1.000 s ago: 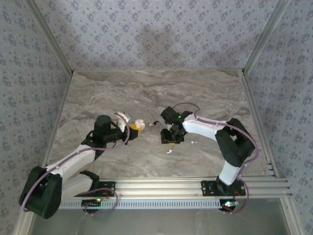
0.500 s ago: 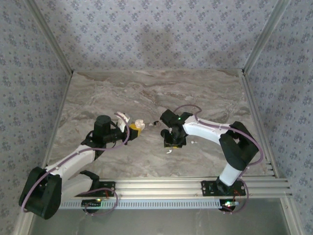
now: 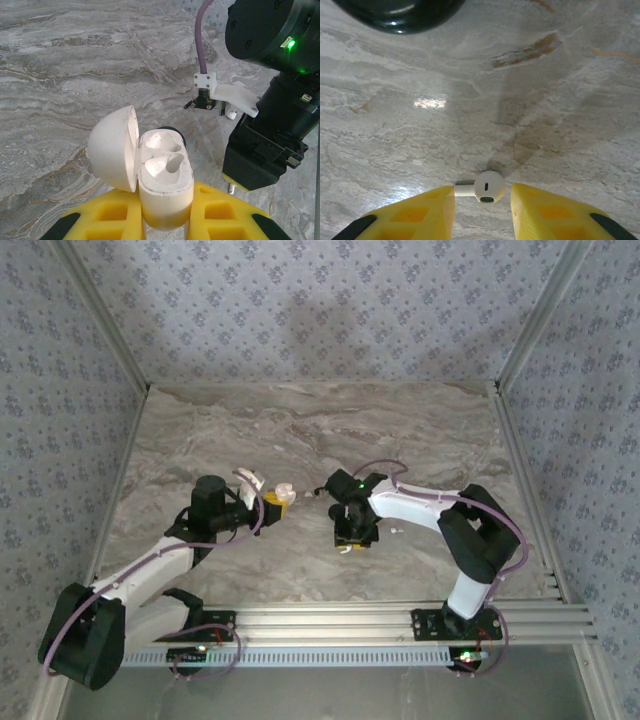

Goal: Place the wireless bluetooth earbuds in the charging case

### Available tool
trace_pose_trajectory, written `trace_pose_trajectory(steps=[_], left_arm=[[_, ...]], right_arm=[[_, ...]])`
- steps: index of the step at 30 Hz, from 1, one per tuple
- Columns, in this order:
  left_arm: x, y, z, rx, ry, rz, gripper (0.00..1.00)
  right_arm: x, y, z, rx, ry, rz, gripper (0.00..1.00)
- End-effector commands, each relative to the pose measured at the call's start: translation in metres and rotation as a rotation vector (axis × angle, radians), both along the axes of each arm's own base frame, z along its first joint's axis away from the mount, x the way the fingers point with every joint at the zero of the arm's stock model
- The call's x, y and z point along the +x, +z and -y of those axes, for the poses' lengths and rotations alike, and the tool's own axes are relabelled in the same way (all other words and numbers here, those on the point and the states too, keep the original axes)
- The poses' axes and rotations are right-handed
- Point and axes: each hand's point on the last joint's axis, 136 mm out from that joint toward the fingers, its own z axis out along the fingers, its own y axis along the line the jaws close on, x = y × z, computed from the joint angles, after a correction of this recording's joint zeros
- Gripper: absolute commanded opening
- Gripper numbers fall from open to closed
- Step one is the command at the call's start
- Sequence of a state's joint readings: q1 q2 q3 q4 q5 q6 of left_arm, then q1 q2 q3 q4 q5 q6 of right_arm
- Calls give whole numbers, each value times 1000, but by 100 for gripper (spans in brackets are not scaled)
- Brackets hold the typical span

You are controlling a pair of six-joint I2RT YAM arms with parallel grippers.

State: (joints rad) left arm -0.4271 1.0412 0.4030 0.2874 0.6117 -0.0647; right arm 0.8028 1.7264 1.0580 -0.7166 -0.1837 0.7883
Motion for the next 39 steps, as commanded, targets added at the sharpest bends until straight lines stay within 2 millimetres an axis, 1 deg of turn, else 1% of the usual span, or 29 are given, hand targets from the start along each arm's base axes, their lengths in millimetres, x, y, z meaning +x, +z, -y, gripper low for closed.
trace_pose_trajectory(steps=[1,5,12,15,18,21,26,32,39], left_arm=[[-1,3,-1,-3,-5,22,7],[0,3,-2,-2,0,23,7],[-1,4,-2,-2,1,26,7],[-1,4,-2,0,1,26,7],[0,5,-2,-1,2,27,7],[0,4,-2,0,2,24,7],[0,4,-2,-2,1,25,7],[0,4,-2,-1,1,26,7],[0,4,-2,-1,1,26,7]], right_arm=[[-5,-7,-4,7,-8,-29,36],[0,-6,-10,28,4,-13,36],[9,1,-14,37,28,30,36],[9,9,-10,27,24,42,38],[6,15,0,-5,5,38,38],[4,17,7,-32,-10,35,37],[-1,12,9,-42,-23,7,35],[1,4,-1,-18,-16,-5,35],[1,-2,-7,-3,-11,-15,33]])
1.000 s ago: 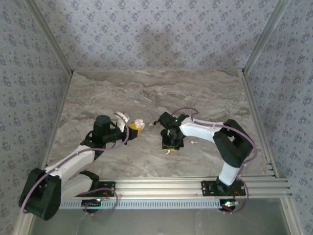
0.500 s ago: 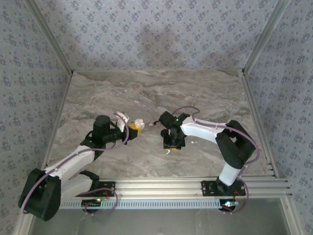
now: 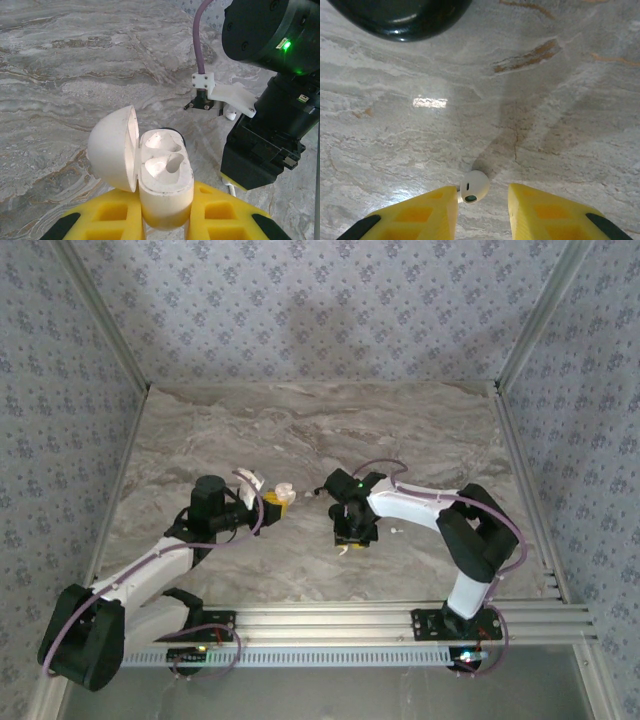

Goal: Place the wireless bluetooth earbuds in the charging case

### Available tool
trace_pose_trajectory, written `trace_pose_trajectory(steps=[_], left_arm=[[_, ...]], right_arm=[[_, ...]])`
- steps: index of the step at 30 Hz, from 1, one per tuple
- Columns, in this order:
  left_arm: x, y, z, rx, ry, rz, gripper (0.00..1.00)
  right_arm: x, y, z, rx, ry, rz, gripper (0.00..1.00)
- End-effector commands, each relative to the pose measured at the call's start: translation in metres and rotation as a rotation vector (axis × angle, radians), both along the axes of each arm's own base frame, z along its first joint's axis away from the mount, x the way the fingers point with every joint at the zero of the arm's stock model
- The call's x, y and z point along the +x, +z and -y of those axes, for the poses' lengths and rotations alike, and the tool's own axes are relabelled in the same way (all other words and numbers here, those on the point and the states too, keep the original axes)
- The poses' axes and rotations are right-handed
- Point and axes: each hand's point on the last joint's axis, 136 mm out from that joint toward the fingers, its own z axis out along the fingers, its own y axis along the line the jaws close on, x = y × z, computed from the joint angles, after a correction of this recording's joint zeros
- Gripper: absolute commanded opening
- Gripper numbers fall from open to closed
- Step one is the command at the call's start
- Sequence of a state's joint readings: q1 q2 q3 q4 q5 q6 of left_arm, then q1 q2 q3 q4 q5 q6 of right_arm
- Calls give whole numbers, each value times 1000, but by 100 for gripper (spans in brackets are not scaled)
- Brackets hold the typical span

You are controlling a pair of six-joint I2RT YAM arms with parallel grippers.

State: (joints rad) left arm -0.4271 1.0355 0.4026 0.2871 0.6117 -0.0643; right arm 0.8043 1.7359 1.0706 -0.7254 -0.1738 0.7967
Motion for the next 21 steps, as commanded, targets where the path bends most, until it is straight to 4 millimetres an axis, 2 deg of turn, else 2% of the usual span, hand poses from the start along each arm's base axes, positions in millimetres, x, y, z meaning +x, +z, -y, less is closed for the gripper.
trace_pose_trajectory(steps=[1,13,21], left_arm=[[0,3,-2,1,1,20,7],[0,2,-2,3,3,17,7],[0,1,-2,4,2,16,7]], right_arm=[[-1,-2,-8,14,-3,-14,33],[-1,-11,-11,10,5,-21,30],[3,-14,-7,-15,12,14,24]])
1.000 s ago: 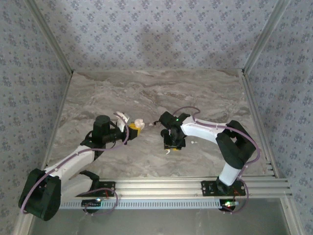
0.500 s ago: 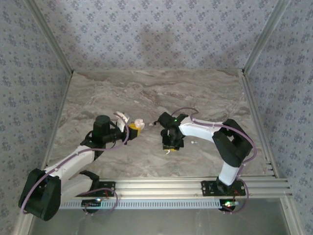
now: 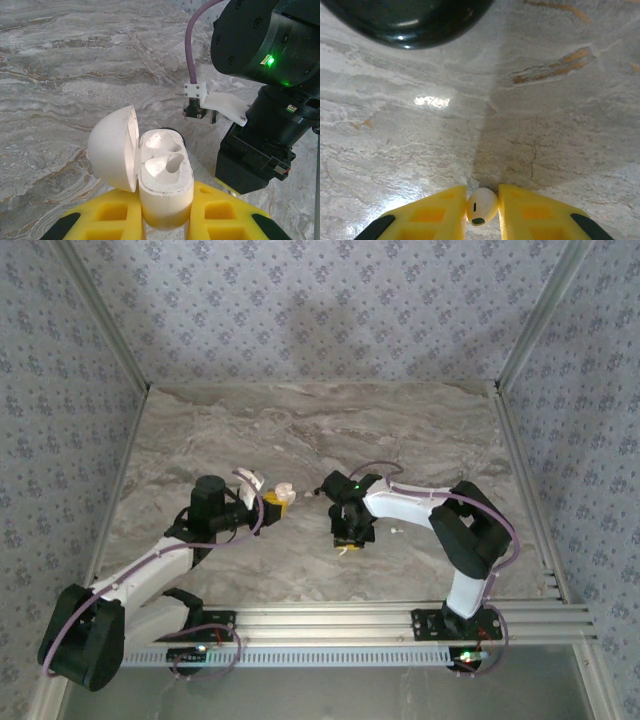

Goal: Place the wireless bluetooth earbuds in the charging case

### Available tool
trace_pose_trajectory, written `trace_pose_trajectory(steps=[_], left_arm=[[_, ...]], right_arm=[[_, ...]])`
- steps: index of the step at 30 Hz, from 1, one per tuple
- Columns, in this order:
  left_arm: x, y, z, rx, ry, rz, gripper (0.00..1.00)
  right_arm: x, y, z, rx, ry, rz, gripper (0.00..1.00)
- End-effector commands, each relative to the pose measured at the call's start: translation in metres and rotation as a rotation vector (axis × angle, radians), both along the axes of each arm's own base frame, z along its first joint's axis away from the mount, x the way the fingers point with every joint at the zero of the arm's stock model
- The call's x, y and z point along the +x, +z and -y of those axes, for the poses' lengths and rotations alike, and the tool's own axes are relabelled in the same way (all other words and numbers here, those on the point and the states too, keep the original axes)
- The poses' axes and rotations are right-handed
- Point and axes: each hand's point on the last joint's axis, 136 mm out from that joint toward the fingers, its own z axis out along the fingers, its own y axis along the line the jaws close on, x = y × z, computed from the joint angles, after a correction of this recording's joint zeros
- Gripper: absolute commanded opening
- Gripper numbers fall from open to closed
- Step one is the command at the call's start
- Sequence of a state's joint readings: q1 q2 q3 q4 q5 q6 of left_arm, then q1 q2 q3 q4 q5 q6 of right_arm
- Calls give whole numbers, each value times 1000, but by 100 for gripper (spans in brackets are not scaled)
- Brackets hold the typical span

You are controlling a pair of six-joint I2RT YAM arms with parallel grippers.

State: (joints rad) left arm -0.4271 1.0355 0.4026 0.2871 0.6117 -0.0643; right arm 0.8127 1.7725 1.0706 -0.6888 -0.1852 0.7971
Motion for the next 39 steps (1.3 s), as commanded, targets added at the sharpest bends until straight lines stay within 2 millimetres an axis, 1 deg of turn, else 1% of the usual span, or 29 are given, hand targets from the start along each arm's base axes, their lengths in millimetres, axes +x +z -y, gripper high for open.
trace_pose_trajectory(steps=[1,7,13,15,18,22,28,33,39], left_arm=[[0,1,-2,5,1,16,7],[0,-2,-2,19,-5,6,7],[-3,-10,6,46,-44,-8,7],[-7,-13,12,58,-70,-9,7],[-11,-16,20,75,-104,-1,7],[-12,-14,27,77,-137,14,7],[-14,-9,36,67,-188,28,7],[-17,-1,43,37,-230,53,7],[-23,7,49,31,-281,93,7]], right_arm=[[4,-5,0,-24,3,27,23],[12,3,2,-13,4,97,21],[25,24,7,1,20,224,21],[35,36,6,22,29,297,21],[43,53,9,33,51,383,21],[51,79,13,60,81,507,21],[62,122,12,105,201,697,22],[65,155,4,164,286,824,22],[65,181,-12,231,373,923,22]])
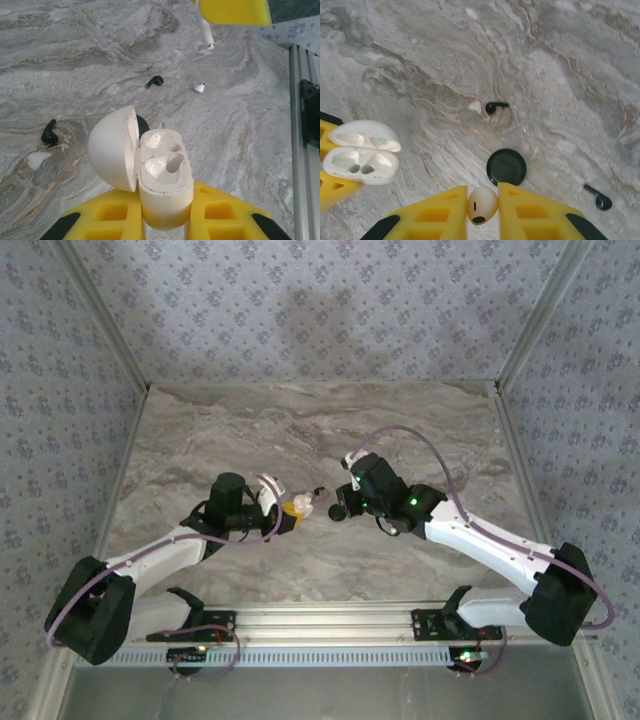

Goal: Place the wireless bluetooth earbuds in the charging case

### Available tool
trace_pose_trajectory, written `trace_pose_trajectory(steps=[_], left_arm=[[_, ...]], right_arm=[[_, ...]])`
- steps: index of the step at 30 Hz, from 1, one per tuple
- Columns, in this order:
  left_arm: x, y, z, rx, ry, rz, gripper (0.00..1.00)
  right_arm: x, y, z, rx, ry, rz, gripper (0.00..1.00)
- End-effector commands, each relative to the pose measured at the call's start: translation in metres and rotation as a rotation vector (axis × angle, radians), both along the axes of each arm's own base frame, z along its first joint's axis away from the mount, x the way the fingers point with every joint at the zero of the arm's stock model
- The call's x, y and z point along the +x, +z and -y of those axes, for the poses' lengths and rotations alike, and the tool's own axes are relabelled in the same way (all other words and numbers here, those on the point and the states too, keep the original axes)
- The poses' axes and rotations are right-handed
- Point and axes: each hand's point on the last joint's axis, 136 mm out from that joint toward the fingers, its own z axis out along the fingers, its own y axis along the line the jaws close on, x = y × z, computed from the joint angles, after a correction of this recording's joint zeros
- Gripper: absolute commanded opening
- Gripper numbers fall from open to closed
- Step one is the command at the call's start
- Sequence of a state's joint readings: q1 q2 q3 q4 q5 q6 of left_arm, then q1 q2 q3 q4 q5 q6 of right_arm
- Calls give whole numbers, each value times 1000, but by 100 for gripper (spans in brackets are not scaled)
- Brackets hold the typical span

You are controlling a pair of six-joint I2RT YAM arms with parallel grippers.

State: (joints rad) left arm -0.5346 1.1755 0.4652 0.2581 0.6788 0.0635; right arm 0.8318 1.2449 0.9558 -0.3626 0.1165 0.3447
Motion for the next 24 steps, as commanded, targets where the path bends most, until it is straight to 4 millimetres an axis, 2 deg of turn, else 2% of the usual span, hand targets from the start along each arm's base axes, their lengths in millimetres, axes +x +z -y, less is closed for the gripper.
trace_pose_trajectory(steps=[1,10,24], left_arm=[[-2,26,12,-42,-79,94,7],[-8,34,15,-53,-120,143,7],[-9,42,15,-66,-125,169,7]], right_arm=[[0,15,-12,1,87,92,22],[-13,31,-45,-14,229,185,22],[-15,34,-71,-13,289,219,22]])
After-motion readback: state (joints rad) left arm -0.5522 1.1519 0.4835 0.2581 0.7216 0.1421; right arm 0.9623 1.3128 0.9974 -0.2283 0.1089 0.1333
